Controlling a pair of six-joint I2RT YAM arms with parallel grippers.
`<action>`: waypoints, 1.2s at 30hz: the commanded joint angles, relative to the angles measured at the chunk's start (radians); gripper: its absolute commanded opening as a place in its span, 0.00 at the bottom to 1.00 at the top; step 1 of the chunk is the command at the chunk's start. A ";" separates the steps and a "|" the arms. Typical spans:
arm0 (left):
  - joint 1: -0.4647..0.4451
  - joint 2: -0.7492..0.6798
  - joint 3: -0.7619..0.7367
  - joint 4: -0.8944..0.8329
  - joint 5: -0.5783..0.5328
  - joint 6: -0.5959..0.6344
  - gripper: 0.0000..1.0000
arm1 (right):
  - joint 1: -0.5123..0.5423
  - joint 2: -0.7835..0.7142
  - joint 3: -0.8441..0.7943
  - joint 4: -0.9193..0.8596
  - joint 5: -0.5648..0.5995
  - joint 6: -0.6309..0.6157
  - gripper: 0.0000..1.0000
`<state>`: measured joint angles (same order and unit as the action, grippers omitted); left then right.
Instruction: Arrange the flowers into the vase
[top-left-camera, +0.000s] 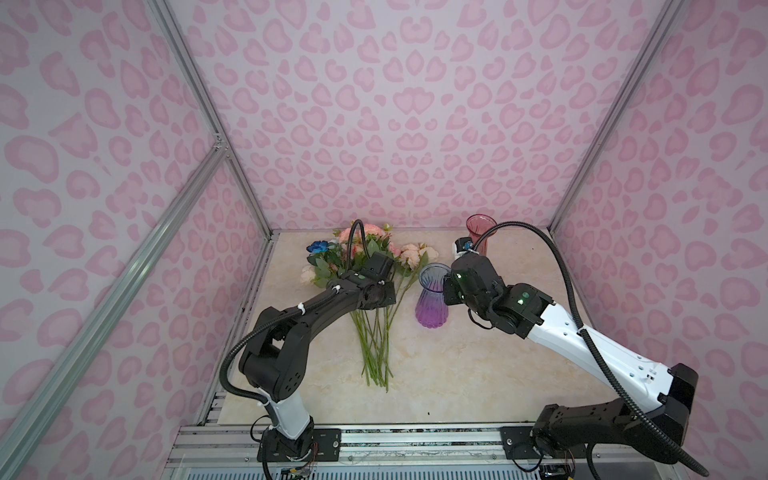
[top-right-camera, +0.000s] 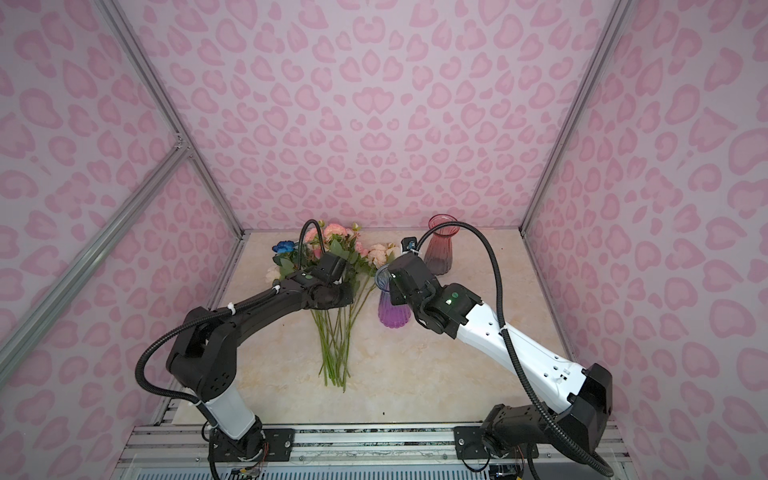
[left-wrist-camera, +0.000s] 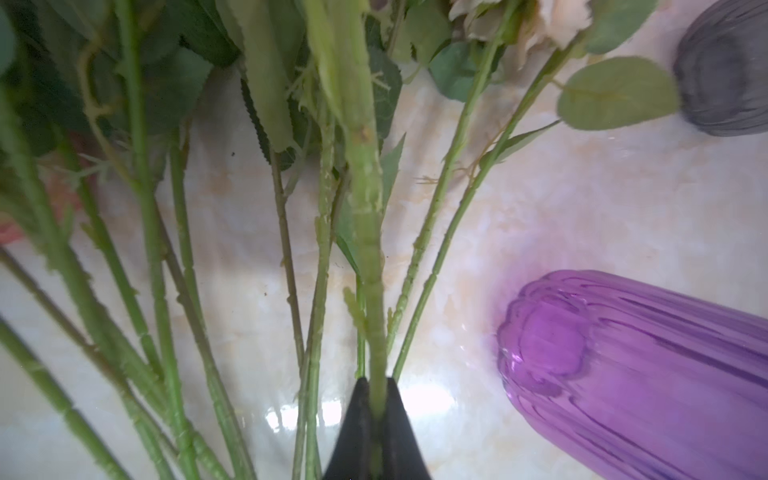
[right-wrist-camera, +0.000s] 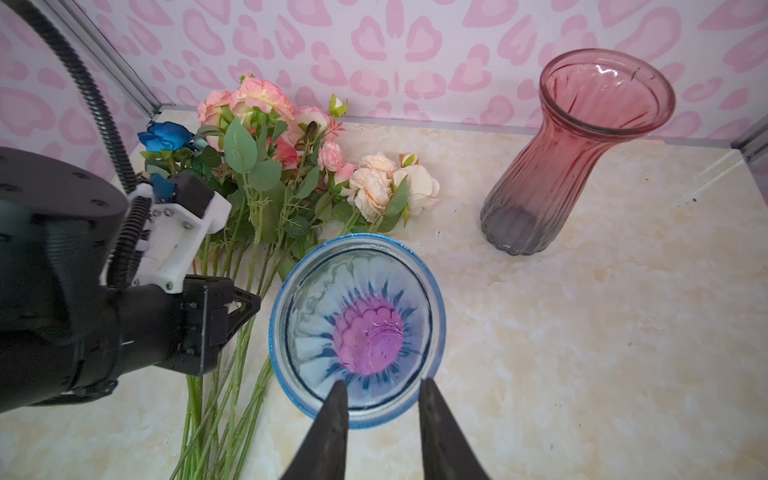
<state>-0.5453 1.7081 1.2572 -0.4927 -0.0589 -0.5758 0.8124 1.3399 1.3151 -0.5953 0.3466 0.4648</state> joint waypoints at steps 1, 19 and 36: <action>0.002 -0.079 -0.007 -0.027 -0.001 0.035 0.03 | 0.001 0.004 0.003 0.009 -0.011 0.012 0.31; 0.001 -0.608 -0.002 0.122 0.167 0.046 0.03 | 0.041 -0.010 -0.047 0.352 -0.627 -0.138 0.56; 0.001 -0.712 -0.096 0.194 0.193 0.029 0.03 | 0.152 0.206 0.109 0.377 -0.700 -0.101 0.19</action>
<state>-0.5453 1.0035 1.1652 -0.3424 0.1238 -0.5526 0.9577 1.5318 1.4117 -0.2344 -0.3328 0.3496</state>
